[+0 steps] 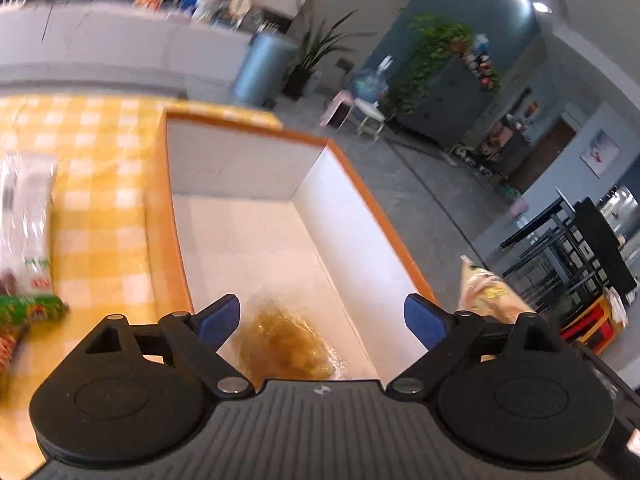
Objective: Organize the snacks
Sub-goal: 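Carry the waffle biscuit bag into the orange box and open the left gripper, then lower the white-and-blue bag into the orange box and open the right gripper, then move the right gripper to the orange 'mini' chips bag and grasp it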
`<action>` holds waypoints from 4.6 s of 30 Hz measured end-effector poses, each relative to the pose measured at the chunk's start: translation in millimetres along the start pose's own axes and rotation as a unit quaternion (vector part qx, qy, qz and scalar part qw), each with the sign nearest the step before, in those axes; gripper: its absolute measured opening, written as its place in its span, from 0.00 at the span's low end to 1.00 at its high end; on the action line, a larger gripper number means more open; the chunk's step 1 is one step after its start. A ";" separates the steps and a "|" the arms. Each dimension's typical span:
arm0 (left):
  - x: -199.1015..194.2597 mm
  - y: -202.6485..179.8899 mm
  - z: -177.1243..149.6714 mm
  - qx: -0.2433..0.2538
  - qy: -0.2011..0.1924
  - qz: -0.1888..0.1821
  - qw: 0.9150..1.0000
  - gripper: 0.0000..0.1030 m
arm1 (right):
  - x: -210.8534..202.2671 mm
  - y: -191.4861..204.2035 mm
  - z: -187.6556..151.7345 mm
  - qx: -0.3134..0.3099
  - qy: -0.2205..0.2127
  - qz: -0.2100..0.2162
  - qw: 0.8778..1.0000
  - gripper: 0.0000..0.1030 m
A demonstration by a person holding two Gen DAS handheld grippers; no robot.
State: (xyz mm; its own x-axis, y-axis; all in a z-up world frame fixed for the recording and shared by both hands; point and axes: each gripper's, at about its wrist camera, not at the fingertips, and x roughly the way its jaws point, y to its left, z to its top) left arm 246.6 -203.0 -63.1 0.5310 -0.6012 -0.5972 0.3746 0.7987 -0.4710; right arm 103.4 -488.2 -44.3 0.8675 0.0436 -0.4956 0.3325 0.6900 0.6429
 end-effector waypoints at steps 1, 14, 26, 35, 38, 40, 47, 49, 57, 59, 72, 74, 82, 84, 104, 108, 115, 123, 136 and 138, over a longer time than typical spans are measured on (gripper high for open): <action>-2.6 -2.1 -2.1 0.016 -0.011 0.009 1.000 1.00 | -0.2 -0.2 -0.4 0.000 -0.001 0.000 1.000 0.67; 24.8 0.9 -3.6 0.084 0.080 0.210 0.971 0.67 | 9.1 10.4 -5.5 -0.026 0.006 -0.006 1.000 0.67; -3.5 33.0 -7.5 0.020 0.095 0.124 0.988 0.21 | 17.7 15.0 -8.7 -0.056 0.008 -0.012 0.998 0.67; -29.7 50.1 -17.6 0.017 0.092 0.104 0.990 0.24 | 33.1 41.5 -28.5 -0.115 0.038 -0.012 0.993 0.67; -48.8 48.0 -18.1 0.043 0.072 0.079 0.993 0.26 | 30.9 45.8 -29.5 -0.120 0.036 0.002 0.992 0.67; -67.4 44.2 -20.0 0.069 0.044 0.075 0.994 0.40 | 27.4 49.8 -29.2 -0.128 0.034 0.015 0.991 0.67; -123.2 41.2 -25.0 0.118 -0.011 0.117 0.986 0.75 | 26.1 69.3 -40.0 -0.168 0.058 0.054 0.983 0.67; -130.1 47.8 -25.6 0.104 -0.011 0.123 0.987 0.75 | 30.5 76.3 -47.4 -0.187 0.070 0.055 0.978 0.67; -141.1 80.0 -21.1 0.054 -0.012 0.143 0.988 0.75 | 50.9 94.8 -70.7 -0.244 0.104 0.039 0.963 0.67; -141.6 83.6 -21.4 0.052 -0.012 0.140 0.989 0.75 | 54.1 94.9 -73.4 -0.248 0.110 0.033 0.962 0.70; -150.4 87.1 -22.5 0.067 -0.015 0.171 0.983 0.77 | 41.7 89.8 -59.3 -0.209 0.064 0.041 0.975 0.95; -159.4 94.9 -21.2 0.063 -0.020 0.185 0.981 0.77 | 37.0 87.0 -58.6 -0.200 0.051 0.040 0.978 0.97; -205.6 138.6 -16.7 0.022 -0.047 0.241 0.969 0.79 | -1.0 111.8 -51.0 -0.203 -0.011 0.059 0.977 0.97; -214.2 148.0 -19.3 0.019 -0.055 0.248 0.967 0.80 | -10.8 127.9 -55.5 -0.214 -0.020 0.079 0.974 0.97; -216.4 221.6 -41.3 -0.037 -0.030 0.234 0.971 0.82 | 83.2 237.3 -232.9 -0.443 0.149 0.028 0.883 0.79; -216.5 222.8 -42.9 -0.006 -0.028 0.249 0.968 0.82 | 115.7 234.9 -258.7 -0.475 0.182 -0.018 0.861 0.68; -214.1 238.6 -42.7 -0.033 -0.019 0.257 0.966 0.82 | 143.6 237.0 -275.9 -0.513 0.171 -0.033 0.840 0.66; -210.4 232.3 -43.0 -0.026 -0.012 0.259 0.965 0.82 | 151.0 242.3 -281.9 -0.532 0.148 -0.040 0.833 0.45; -204.0 232.6 -46.3 -0.029 0.007 0.265 0.964 0.82 | 89.1 217.4 -263.8 -0.504 0.248 0.017 0.827 0.43; -204.2 233.1 -46.1 -0.031 0.007 0.264 0.964 0.82 | 91.5 210.8 -261.5 -0.488 0.249 0.033 0.836 0.43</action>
State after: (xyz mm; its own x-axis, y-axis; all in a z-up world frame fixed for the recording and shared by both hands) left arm 190.5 104.7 -80.9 0.6246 -0.1121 -0.7728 0.0084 0.9906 -0.1369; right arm 156.1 -149.8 -106.9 0.5291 0.2328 -0.8160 -0.3819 0.9241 0.0160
